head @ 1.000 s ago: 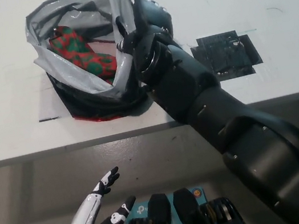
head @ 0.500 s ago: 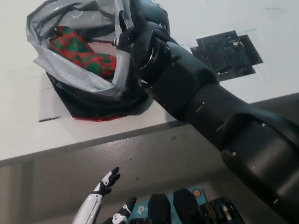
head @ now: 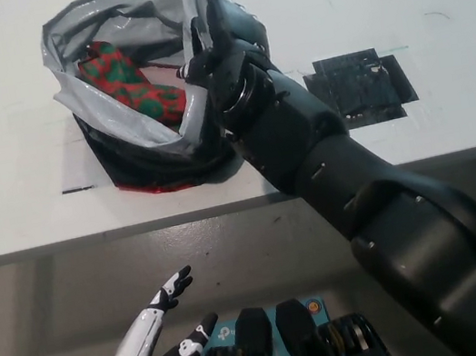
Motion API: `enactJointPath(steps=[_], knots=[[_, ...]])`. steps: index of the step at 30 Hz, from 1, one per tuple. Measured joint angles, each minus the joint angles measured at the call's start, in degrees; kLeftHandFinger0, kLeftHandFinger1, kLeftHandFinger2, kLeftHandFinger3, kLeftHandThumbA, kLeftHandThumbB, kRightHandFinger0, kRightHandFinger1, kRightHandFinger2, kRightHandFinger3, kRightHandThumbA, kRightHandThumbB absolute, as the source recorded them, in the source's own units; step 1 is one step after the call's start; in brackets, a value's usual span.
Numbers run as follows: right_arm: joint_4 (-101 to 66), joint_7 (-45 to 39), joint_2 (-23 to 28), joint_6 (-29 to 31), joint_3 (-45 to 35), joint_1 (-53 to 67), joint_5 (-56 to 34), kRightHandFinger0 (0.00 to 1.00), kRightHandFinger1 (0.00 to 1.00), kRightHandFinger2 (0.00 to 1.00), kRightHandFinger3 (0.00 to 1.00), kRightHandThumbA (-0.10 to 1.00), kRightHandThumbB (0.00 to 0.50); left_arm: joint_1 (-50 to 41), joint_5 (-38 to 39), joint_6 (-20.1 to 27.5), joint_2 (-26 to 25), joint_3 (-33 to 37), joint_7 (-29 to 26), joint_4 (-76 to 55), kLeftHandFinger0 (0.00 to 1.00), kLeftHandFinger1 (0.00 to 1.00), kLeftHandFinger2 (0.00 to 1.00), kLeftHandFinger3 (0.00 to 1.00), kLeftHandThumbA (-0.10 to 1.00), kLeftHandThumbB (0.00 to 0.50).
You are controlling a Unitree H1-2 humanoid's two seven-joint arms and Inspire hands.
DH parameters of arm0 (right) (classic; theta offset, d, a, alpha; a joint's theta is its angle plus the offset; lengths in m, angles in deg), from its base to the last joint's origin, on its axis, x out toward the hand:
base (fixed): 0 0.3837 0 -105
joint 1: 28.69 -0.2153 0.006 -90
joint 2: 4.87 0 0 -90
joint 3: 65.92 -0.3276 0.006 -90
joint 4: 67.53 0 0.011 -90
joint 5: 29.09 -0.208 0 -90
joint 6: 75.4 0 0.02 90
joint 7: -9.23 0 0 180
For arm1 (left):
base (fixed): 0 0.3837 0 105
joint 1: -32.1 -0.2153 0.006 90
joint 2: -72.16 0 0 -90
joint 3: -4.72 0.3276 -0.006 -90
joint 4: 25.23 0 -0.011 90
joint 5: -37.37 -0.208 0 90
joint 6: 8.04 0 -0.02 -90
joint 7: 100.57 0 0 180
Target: The robot uses its right hand to pick up a bag of coffee beans and puts it in the black plastic bag, then the robot grabs the top of the bag and lifts it.
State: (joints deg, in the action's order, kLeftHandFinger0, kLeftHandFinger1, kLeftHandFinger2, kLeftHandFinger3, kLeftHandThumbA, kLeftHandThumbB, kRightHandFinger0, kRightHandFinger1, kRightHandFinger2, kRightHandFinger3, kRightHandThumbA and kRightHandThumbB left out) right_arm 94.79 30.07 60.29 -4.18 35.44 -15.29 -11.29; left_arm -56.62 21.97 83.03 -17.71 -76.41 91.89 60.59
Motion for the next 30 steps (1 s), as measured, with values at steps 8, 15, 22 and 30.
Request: enactJointPath(steps=[8, 15, 22, 30], knots=[[2.59, -0.31, -0.30, 0.16, -0.13, 0.22, -0.44, 1.00, 1.00, 1.00, 1.00, 1.00, 0.430, 0.02, -0.32, -0.08, 0.07, 0.06, 0.10, -0.21, 1.00, 1.00, 1.00, 1.00, 0.71, 0.119], [4.37, -0.75, -0.33, 0.16, -0.12, 0.31, -1.11, 1.00, 1.00, 1.00, 1.00, 0.99, 0.435, 0.29, -0.72, -0.11, 0.10, 0.25, 0.11, -0.21, 1.00, 1.00, 1.00, 1.00, 0.72, 0.125], [5.69, -1.63, -0.37, 0.09, -0.45, 0.50, -1.83, 1.00, 1.00, 1.00, 1.00, 0.64, 0.327, 0.74, -0.80, -0.09, 0.11, 0.25, 0.16, -0.21, 1.00, 1.00, 1.00, 1.00, 0.71, 0.120], [7.16, -2.68, 0.04, 0.18, 0.27, 1.28, -1.94, 0.08, 0.19, 0.29, 0.48, 0.19, 0.150, 0.85, -0.84, -0.07, 0.10, 0.24, 0.39, -0.21, 1.00, 1.00, 1.00, 1.00, 0.74, 0.130]])
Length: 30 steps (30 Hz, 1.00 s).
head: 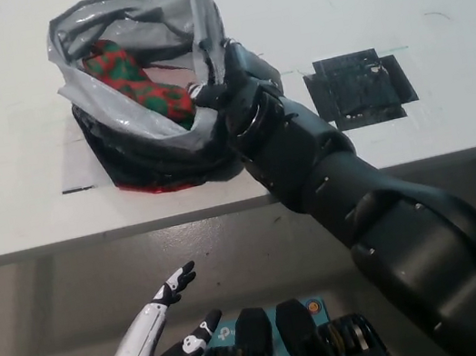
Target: The robot uses its right hand to pick up a bag of coffee beans and puts it in the black plastic bag, then the robot grabs the top of the bag and lifts it.
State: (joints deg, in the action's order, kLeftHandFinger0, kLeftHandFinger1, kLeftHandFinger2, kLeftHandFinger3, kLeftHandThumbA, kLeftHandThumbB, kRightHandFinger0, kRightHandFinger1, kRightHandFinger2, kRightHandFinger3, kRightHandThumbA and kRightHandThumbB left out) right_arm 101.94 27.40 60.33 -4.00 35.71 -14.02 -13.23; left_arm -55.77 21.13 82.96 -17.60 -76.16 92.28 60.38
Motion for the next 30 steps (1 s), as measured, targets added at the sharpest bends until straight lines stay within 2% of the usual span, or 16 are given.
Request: enactJointPath(steps=[1, 2, 3, 4, 5, 7, 8, 11, 14, 17, 22, 23, 25, 27, 28, 30], knots=[[0.00, -0.03, 0.04, 0.07, -0.23, 0.01, -0.13, 0.08, 0.20, 0.28, 0.41, 0.21, 0.148, 0.02, 0.00, 0.00, 0.00, 0.00, 0.02, 0.00, 1.00, 1.00, 1.00, 1.00, 0.74, 0.131], [-0.02, -0.11, 0.08, 0.17, -0.82, 0.02, -0.44, 0.14, 0.25, 0.32, 0.44, 0.21, 0.145, 0.03, -0.03, 0.00, 0.00, 0.00, 0.04, 0.00, 1.00, 1.00, 1.00, 1.00, 0.73, 0.131], [-0.02, -0.27, 0.16, 0.28, -1.62, 0.02, -0.96, 0.25, 0.39, 0.46, 0.51, 0.21, 0.137, 0.05, -0.04, 0.00, 0.00, 0.00, 0.07, 0.00, 1.00, 1.00, 1.00, 1.00, 0.73, 0.134], [-0.02, -0.43, 0.20, 0.38, -2.16, 0.02, -1.39, 0.15, 0.23, 0.30, 0.47, 0.16, 0.113, 0.05, -0.03, 0.00, 0.00, -0.01, 0.09, 0.00, 1.00, 1.00, 1.00, 1.00, 0.74, 0.135], [-0.04, -0.58, 0.21, 0.47, -2.55, 0.02, -1.65, 0.07, 0.15, 0.24, 0.45, 0.15, 0.109, 0.05, -0.03, 0.00, 0.00, -0.01, 0.10, 0.00, 1.00, 1.00, 1.00, 1.00, 0.74, 0.138], [-0.19, -1.49, 0.22, 0.76, -4.69, 0.02, -2.89, 0.00, 0.06, 0.20, 0.39, 0.14, 0.108, 0.06, -0.03, 0.01, 0.00, -0.01, 0.12, 0.02, 1.00, 1.00, 1.00, 1.00, 0.75, 0.138], [-0.25, -1.87, 0.25, 0.88, -5.42, 0.02, -3.39, 0.06, 0.19, 0.34, 0.42, 0.14, 0.109, 0.07, -0.03, 0.02, 0.00, -0.01, 0.12, 0.02, 1.00, 1.00, 1.00, 1.00, 0.75, 0.138], [-0.34, -2.74, 0.35, 1.00, -6.65, 0.00, -4.33, 0.06, 0.36, 0.54, 0.40, 0.16, 0.097, 0.19, -0.05, 0.02, 0.00, -0.01, 0.12, 0.02, 1.00, 1.00, 1.00, 1.00, 0.74, 0.131], [-0.52, -3.61, 0.43, 1.01, -7.44, -0.05, -4.81, 0.02, 0.48, 0.74, 0.42, 0.18, 0.096, 0.29, -0.06, 0.02, 0.00, -0.01, 0.13, 0.02, 1.00, 1.00, 1.00, 1.00, 0.73, 0.122], [-1.17, -4.32, 0.42, 1.03, -8.06, -0.12, -5.62, 0.05, 0.51, 0.81, 0.35, 0.18, 0.085, 0.31, -0.12, 0.03, 0.00, -0.01, 0.13, 0.03, 1.00, 1.00, 1.00, 1.00, 0.73, 0.127], [-1.94, -5.35, 0.42, 1.04, -8.46, -0.50, -6.69, 0.12, 0.60, 0.91, 0.45, 0.18, 0.063, 0.36, -0.19, 0.03, 0.00, 0.00, 0.13, 0.03, 1.00, 1.00, 1.00, 1.00, 0.75, 0.140], [-2.18, -5.53, 0.42, 1.04, -8.51, -0.50, -6.86, 0.12, 0.56, 0.88, 0.65, 0.15, 0.069, 0.37, -0.24, 0.03, 0.00, 0.00, 0.13, 0.03, 1.00, 1.00, 1.00, 1.00, 0.76, 0.141], [-2.63, -5.82, 0.42, 1.04, -8.94, -0.50, -7.24, 0.01, 0.38, 0.75, 0.81, 0.10, 0.076, 0.39, -0.37, 0.03, -0.01, 0.04, 0.13, 0.03, 0.99, 1.00, 1.00, 1.00, 0.77, 0.135], [-3.09, -6.22, 0.42, 1.04, -9.94, -0.52, -8.05, 0.00, 0.21, 0.62, 0.41, -0.01, 0.132, 0.45, -0.48, 0.03, -0.02, 0.10, 0.13, 0.03, 0.98, 1.00, 1.00, 1.00, 0.75, 0.119], [-3.47, -6.59, 0.41, 1.10, -11.06, -0.52, -8.80, 0.00, 0.20, 0.62, 0.29, -0.06, 0.140, 0.52, -0.55, 0.03, -0.02, 0.12, 0.13, 0.03, 0.98, 0.99, 1.00, 1.00, 0.73, 0.112], [-4.00, -7.68, 0.37, 1.57, -15.12, -0.49, -11.14, 0.00, 0.20, 0.61, 0.27, -0.06, 0.132, 0.66, -0.60, 0.03, -0.02, 0.14, 0.13, 0.08, 0.97, 0.98, 1.00, 1.00, 0.72, 0.114]])
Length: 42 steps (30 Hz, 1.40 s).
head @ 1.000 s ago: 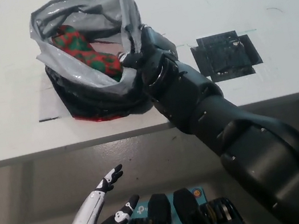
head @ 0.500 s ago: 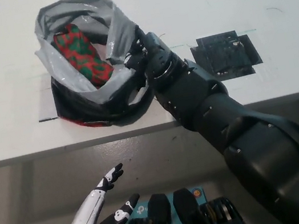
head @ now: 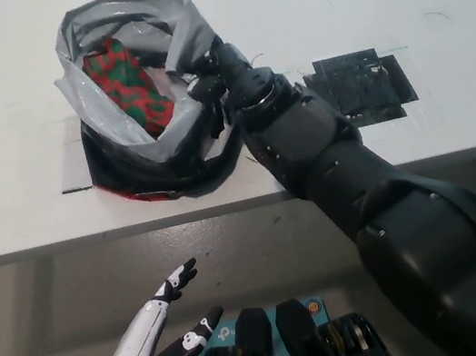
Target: The robot uses its right hand to pick up a bag of coffee beans and puts it in the black plastic bag, then the robot grabs the top of the bag and lifts it.
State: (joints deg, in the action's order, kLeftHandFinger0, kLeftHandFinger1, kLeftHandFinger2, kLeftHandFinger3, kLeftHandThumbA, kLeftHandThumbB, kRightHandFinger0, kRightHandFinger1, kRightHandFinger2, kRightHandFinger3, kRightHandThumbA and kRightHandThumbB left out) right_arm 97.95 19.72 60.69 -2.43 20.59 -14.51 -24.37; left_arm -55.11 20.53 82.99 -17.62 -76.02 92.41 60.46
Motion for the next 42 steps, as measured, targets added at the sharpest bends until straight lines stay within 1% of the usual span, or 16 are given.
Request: enactJointPath(steps=[1, 2, 3, 4, 6, 7, 11, 14, 20, 23, 29, 33, 34, 35, 38, 42], knots=[[-0.07, -0.21, 0.00, 0.13, -1.11, 0.01, -0.57, 0.00, 0.20, 0.59, 0.17, -0.10, 0.112, 0.02, 0.00, 0.00, 0.00, 0.00, 0.00, 0.03, 0.98, 0.99, 1.00, 1.00, 0.71, 0.121], [-0.25, -0.99, -0.02, 0.38, -3.99, 0.06, -2.43, 0.00, 0.20, 0.59, 0.17, -0.10, 0.112, 0.08, 0.01, 0.00, 0.00, -0.01, 0.00, 0.11, 0.98, 0.99, 1.00, 1.00, 0.71, 0.121], [-0.33, -1.32, -0.02, 0.41, -4.99, 0.09, -3.03, 0.00, 0.19, 0.59, 0.20, -0.07, 0.103, 0.10, 0.01, 0.00, 0.00, -0.01, 0.00, 0.15, 0.99, 0.99, 1.00, 1.00, 0.72, 0.124], [-0.57, -1.98, -0.03, 0.44, -7.01, 0.16, -4.12, 0.00, 0.17, 0.57, 0.33, -0.04, 0.093, 0.11, 0.05, 0.00, 0.01, -0.01, 0.01, 0.26, 0.98, 0.99, 1.00, 1.00, 0.73, 0.128], [-1.06, -3.09, -0.06, 0.44, -9.95, 0.27, -6.12, 0.00, 0.15, 0.53, 0.43, -0.05, 0.117, 0.12, 0.10, 0.00, 0.01, -0.01, 0.01, 0.48, 0.98, 0.98, 1.00, 1.00, 0.74, 0.127], [-1.33, -3.93, -0.09, 0.42, -11.87, 0.29, -7.37, 0.00, 0.01, 0.42, 0.45, -0.04, 0.123, 0.12, 0.12, 0.00, 0.01, -0.01, 0.01, 0.59, 0.97, 0.98, 1.00, 1.00, 0.74, 0.123], [-1.95, -6.02, -0.47, 0.01, -18.73, 0.28, -12.09, 0.00, 0.00, 0.33, 0.51, -0.05, 0.109, 0.12, 0.16, 0.00, 0.01, -0.02, 0.01, 0.77, 0.96, 0.97, 1.00, 1.00, 0.75, 0.123], [-3.12, -7.27, -0.78, -0.77, -22.59, 0.29, -15.15, 0.00, 0.00, 0.33, 0.54, -0.09, 0.123, 0.12, 0.16, 0.00, 0.01, -0.02, 0.01, 0.84, 0.95, 0.96, 1.00, 1.00, 0.77, 0.128], [-9.05, -8.99, -2.10, -2.87, -28.47, 0.23, -20.94, 0.00, 0.00, 0.34, 0.56, -0.07, 0.085, 0.13, 0.15, 0.01, 0.01, -0.03, 0.01, 0.88, 0.94, 0.95, 1.00, 1.00, 0.76, 0.119], [-12.46, -9.58, -3.09, -4.25, -30.07, 0.04, -23.68, 0.00, 0.01, 0.41, 0.66, -0.10, 0.084, 0.15, 0.15, 0.01, 0.01, -0.03, 0.01, 0.88, 0.95, 0.94, 0.99, 1.00, 0.76, 0.119], [-19.52, -9.93, -5.35, -6.86, -31.52, -0.22, -29.61, 0.00, 0.05, 0.51, 0.78, -0.10, 0.118, 0.23, 0.12, 0.10, 0.01, -0.03, 0.01, 0.88, 0.98, 0.95, 0.99, 1.00, 0.80, 0.146], [-24.12, -9.57, -6.41, -7.84, -31.08, -0.22, -33.21, 0.00, 0.14, 0.59, 0.71, -0.08, 0.123, 0.24, 0.12, 0.10, 0.01, -0.02, 0.01, 0.88, 0.98, 0.95, 0.99, 1.00, 0.80, 0.138], [-25.65, -9.48, -6.60, -8.13, -30.65, -0.21, -34.28, 0.00, 0.13, 0.58, 0.70, -0.09, 0.089, 0.24, 0.13, 0.10, 0.01, -0.02, 0.01, 0.88, 0.98, 0.95, 0.99, 1.00, 0.79, 0.136], [-26.50, -9.42, -6.67, -8.29, -30.39, -0.22, -35.01, 0.00, 0.13, 0.58, 0.69, -0.10, 0.082, 0.24, 0.12, 0.10, 0.01, -0.02, 0.01, 0.88, 0.98, 0.94, 0.99, 1.00, 0.79, 0.132], [-29.57, -9.18, -6.66, -8.73, -29.08, -0.23, -37.63, 0.00, 0.17, 0.66, 0.84, -0.10, 0.096, 0.24, 0.13, 0.10, 0.01, -0.02, 0.01, 0.88, 0.97, 0.94, 0.98, 1.00, 0.78, 0.126], [-32.29, -8.25, -6.57, -9.29, -27.79, -0.43, -40.93, 0.00, 0.26, 0.76, 0.97, -0.10, 0.093, 0.22, 0.12, 0.12, 0.01, -0.03, 0.00, 0.88, 0.98, 0.94, 0.98, 1.00, 0.79, 0.143]])
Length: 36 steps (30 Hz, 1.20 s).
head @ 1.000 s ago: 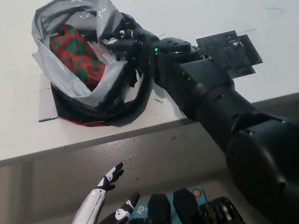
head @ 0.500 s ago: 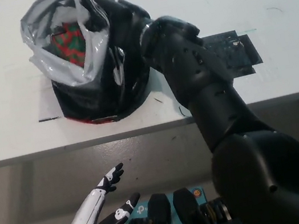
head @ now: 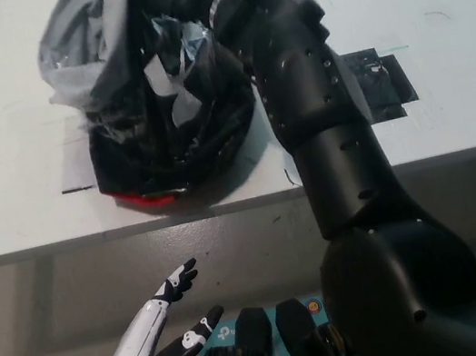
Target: The robot uses its right hand to pick up a bag of coffee beans and puts it in the black plastic bag, then the robot grabs the top of the bag and lifts it.
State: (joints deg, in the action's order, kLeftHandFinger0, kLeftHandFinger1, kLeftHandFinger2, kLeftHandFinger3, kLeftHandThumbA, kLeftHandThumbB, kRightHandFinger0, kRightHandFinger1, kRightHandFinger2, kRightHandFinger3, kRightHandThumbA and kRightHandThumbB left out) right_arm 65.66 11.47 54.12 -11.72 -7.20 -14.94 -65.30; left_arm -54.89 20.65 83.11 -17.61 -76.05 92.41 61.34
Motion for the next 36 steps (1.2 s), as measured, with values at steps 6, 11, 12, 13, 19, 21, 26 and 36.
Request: enactJointPath(steps=[6, 11, 12, 13, 19, 21, 26, 36], knots=[[-1.55, 2.18, 0.74, -0.49, 1.53, -1.78, -5.20, 0.00, 0.30, 0.75, 1.00, -0.10, 0.116, -0.06, -0.01, 0.00, 0.00, 0.00, 0.00, 0.00, 0.97, 0.93, 0.98, 1.00, 0.78, 0.134], [-1.55, 4.00, 2.46, -0.62, 3.16, -4.01, -9.16, 0.02, 0.32, 0.75, 0.88, -0.10, 0.140, -0.10, -0.03, 0.00, 0.02, 0.00, 0.00, 0.00, 0.97, 0.93, 0.98, 1.00, 0.78, 0.138], [-1.53, 4.18, 2.73, -0.63, 3.37, -4.37, -9.67, 0.00, 0.25, 0.68, 0.98, -0.10, 0.096, -0.11, -0.03, 0.00, 0.02, 0.00, 0.00, 0.00, 0.97, 0.93, 0.98, 1.00, 0.78, 0.140], [-1.53, 4.54, 3.10, -0.65, 3.66, -4.90, -10.32, 0.00, 0.25, 0.68, 0.98, -0.10, 0.096, -0.13, -0.04, 0.00, 0.02, 0.01, -0.01, 0.00, 0.97, 0.93, 0.98, 1.00, 0.78, 0.140], [-0.27, 5.84, 5.64, -0.70, 4.65, -9.01, -12.76, 0.00, 0.18, 0.61, 0.63, -0.10, 0.085, -0.17, -0.04, 0.02, 0.06, 0.01, 0.00, 0.00, 0.97, 0.93, 0.98, 1.00, 0.77, 0.136], [1.11, 6.10, 6.54, -0.70, 4.69, -10.44, -12.96, 0.00, 0.15, 0.59, 0.60, -0.10, 0.080, -0.17, -0.05, 0.02, 0.06, 0.02, 0.00, 0.00, 0.96, 0.93, 0.98, 1.00, 0.77, 0.135], [5.64, 6.38, 8.57, -0.71, 4.69, -13.29, -13.00, 0.00, 0.14, 0.60, 0.81, -0.10, 0.049, -0.19, -0.05, 0.02, 0.08, 0.03, 0.00, 0.00, 0.95, 0.92, 0.97, 1.00, 0.76, 0.133], [19.77, 6.46, 12.57, -0.60, 4.68, -18.92, -11.84, 0.00, 0.09, 0.53, 0.63, -0.10, 0.104, -0.22, -0.11, 0.01, 0.16, 0.10, 0.00, -0.01, 0.95, 0.93, 0.99, 1.00, 0.75, 0.134]])
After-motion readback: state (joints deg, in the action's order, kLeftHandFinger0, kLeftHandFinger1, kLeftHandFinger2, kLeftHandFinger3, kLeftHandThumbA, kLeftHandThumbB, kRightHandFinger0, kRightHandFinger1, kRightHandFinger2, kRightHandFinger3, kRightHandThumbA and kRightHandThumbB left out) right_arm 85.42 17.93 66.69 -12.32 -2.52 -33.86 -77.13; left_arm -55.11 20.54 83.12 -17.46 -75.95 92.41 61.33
